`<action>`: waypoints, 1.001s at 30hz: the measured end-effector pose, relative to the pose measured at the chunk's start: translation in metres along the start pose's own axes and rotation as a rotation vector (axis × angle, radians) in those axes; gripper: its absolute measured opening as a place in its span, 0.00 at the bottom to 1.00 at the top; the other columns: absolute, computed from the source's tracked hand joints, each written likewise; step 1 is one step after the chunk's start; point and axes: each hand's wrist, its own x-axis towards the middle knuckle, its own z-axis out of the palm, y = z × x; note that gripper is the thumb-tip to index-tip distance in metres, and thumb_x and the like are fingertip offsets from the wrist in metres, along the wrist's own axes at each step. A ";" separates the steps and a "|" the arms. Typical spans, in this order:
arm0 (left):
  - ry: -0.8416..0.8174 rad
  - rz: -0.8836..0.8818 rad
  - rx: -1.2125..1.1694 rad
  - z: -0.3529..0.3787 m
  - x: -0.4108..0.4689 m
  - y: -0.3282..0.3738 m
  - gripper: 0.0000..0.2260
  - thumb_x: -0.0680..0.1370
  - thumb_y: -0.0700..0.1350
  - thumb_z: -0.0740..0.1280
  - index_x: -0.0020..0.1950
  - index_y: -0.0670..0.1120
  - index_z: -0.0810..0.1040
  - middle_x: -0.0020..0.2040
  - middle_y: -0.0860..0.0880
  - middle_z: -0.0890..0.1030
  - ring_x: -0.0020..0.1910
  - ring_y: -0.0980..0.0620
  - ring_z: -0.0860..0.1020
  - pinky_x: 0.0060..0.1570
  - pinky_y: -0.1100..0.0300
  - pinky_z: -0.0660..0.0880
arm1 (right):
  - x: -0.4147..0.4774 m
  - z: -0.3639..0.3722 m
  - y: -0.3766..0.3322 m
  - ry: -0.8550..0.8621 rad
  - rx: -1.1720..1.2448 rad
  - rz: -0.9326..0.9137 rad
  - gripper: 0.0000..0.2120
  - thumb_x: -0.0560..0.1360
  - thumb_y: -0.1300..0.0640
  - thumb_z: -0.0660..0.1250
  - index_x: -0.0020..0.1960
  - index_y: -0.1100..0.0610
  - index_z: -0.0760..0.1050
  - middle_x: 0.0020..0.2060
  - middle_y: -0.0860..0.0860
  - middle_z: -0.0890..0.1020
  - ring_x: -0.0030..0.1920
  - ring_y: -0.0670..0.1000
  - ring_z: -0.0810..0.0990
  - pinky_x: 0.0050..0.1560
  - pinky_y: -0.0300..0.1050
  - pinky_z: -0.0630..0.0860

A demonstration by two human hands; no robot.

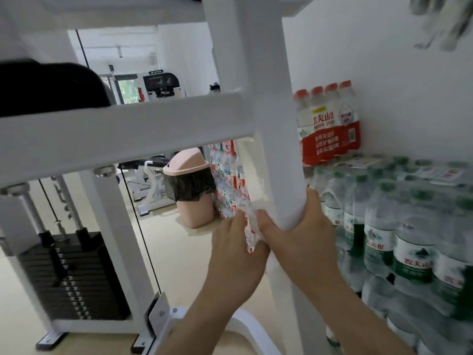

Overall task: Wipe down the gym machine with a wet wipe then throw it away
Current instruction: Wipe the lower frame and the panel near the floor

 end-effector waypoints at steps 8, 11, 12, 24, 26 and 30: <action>0.054 0.155 0.049 -0.007 -0.010 0.034 0.38 0.76 0.44 0.64 0.77 0.64 0.45 0.74 0.56 0.65 0.68 0.56 0.69 0.62 0.57 0.73 | 0.031 0.003 -0.021 0.053 0.097 -0.152 0.28 0.68 0.29 0.62 0.61 0.43 0.66 0.48 0.41 0.80 0.45 0.45 0.81 0.43 0.50 0.81; -0.014 0.150 0.175 -0.017 -0.012 0.052 0.35 0.77 0.53 0.56 0.68 0.67 0.30 0.78 0.62 0.49 0.74 0.60 0.56 0.72 0.65 0.58 | 0.023 -0.001 -0.006 -0.019 0.239 -0.093 0.25 0.72 0.30 0.55 0.63 0.43 0.70 0.46 0.39 0.83 0.45 0.40 0.82 0.45 0.44 0.81; -0.021 0.158 0.234 -0.020 -0.012 0.060 0.33 0.76 0.54 0.52 0.68 0.66 0.28 0.78 0.61 0.48 0.74 0.60 0.53 0.72 0.68 0.53 | 0.021 -0.002 -0.006 -0.031 0.258 -0.062 0.26 0.73 0.30 0.52 0.63 0.44 0.71 0.46 0.37 0.83 0.46 0.39 0.82 0.47 0.44 0.81; 0.176 0.476 0.850 -0.105 0.037 0.124 0.28 0.70 0.45 0.60 0.69 0.37 0.71 0.56 0.44 0.80 0.52 0.44 0.78 0.45 0.51 0.79 | 0.102 0.003 -0.120 0.149 -0.044 -0.460 0.33 0.79 0.35 0.43 0.75 0.55 0.57 0.64 0.51 0.75 0.52 0.52 0.80 0.45 0.44 0.77; 0.233 0.477 0.984 -0.122 0.059 0.125 0.24 0.74 0.46 0.59 0.69 0.39 0.71 0.56 0.42 0.79 0.51 0.42 0.77 0.44 0.48 0.77 | 0.122 -0.001 -0.137 0.166 -0.066 -0.506 0.30 0.81 0.39 0.46 0.76 0.55 0.54 0.64 0.52 0.75 0.54 0.53 0.80 0.49 0.46 0.76; 0.184 0.326 1.112 -0.136 0.098 0.136 0.17 0.82 0.52 0.48 0.60 0.47 0.71 0.43 0.46 0.77 0.40 0.42 0.75 0.43 0.52 0.74 | 0.152 -0.008 -0.158 0.130 -0.021 -0.530 0.27 0.83 0.42 0.46 0.77 0.55 0.56 0.54 0.52 0.81 0.51 0.55 0.80 0.53 0.51 0.75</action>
